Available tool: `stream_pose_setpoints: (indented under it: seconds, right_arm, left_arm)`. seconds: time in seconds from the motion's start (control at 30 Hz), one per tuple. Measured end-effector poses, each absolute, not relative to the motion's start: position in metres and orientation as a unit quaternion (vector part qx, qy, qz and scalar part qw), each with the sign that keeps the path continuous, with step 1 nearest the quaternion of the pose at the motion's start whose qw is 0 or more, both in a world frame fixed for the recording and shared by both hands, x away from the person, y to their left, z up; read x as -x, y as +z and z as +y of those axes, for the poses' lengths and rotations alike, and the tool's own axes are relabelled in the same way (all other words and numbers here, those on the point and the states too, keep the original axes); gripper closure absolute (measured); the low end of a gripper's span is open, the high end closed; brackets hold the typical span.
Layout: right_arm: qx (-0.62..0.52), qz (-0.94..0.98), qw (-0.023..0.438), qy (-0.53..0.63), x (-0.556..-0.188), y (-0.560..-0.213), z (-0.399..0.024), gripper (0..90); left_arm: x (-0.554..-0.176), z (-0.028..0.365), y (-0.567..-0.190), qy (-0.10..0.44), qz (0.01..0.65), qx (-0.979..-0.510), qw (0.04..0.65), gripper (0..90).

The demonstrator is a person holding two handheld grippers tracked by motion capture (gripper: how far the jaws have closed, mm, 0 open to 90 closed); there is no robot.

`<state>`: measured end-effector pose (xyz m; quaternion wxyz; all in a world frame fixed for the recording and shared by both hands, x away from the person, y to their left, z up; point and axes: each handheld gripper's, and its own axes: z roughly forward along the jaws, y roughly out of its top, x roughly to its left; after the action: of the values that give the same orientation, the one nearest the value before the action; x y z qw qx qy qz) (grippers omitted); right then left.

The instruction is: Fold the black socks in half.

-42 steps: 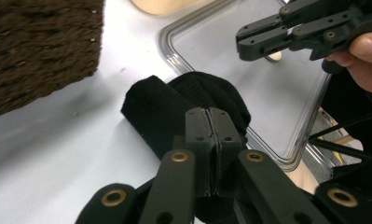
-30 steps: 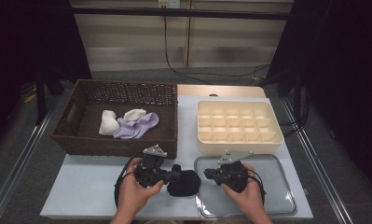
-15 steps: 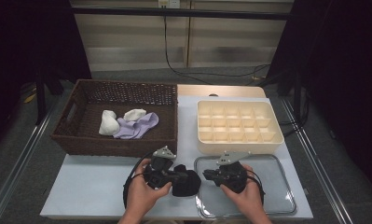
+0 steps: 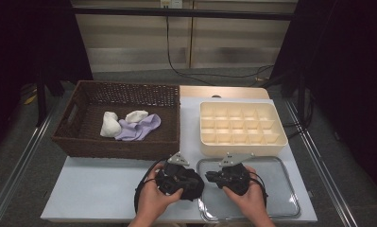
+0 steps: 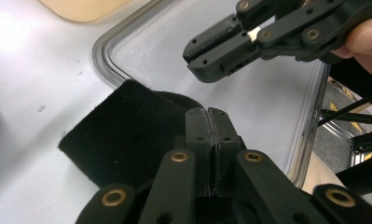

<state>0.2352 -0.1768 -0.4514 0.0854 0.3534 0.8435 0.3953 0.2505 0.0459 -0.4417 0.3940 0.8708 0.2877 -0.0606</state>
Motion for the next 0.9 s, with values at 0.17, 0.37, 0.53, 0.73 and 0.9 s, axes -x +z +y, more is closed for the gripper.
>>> stream_pose_setpoints:
  seconds: [0.17, 0.37, 0.53, 0.73, 0.9]
  right_arm:
    - [-0.350, 0.840, 0.088, 0.406, -0.237, -0.445, -0.173, 83.6]
    - [-0.338, 0.839, 0.088, 0.416, -0.244, -0.437, -0.160, 83.5]
    - [-0.339, 0.835, 0.076, 0.427, -0.251, -0.437, -0.150, 82.4]
    - [-0.333, 0.840, 0.067, 0.423, -0.255, -0.439, -0.143, 81.1]
    - [-0.343, 0.845, 0.054, 0.406, -0.260, -0.450, -0.142, 78.6]
  left_arm:
    - [-0.249, 0.042, -0.444, -0.054, 0.281, -0.875, 0.390, 88.1]
    - [-0.248, 0.040, -0.445, -0.057, 0.278, -0.874, 0.394, 87.9]
    - [-0.248, 0.040, -0.446, -0.051, 0.278, -0.874, 0.395, 87.7]
    - [-0.247, 0.040, -0.445, -0.045, 0.278, -0.875, 0.394, 87.3]
    - [-0.247, 0.040, -0.445, -0.042, 0.279, -0.874, 0.395, 85.5]
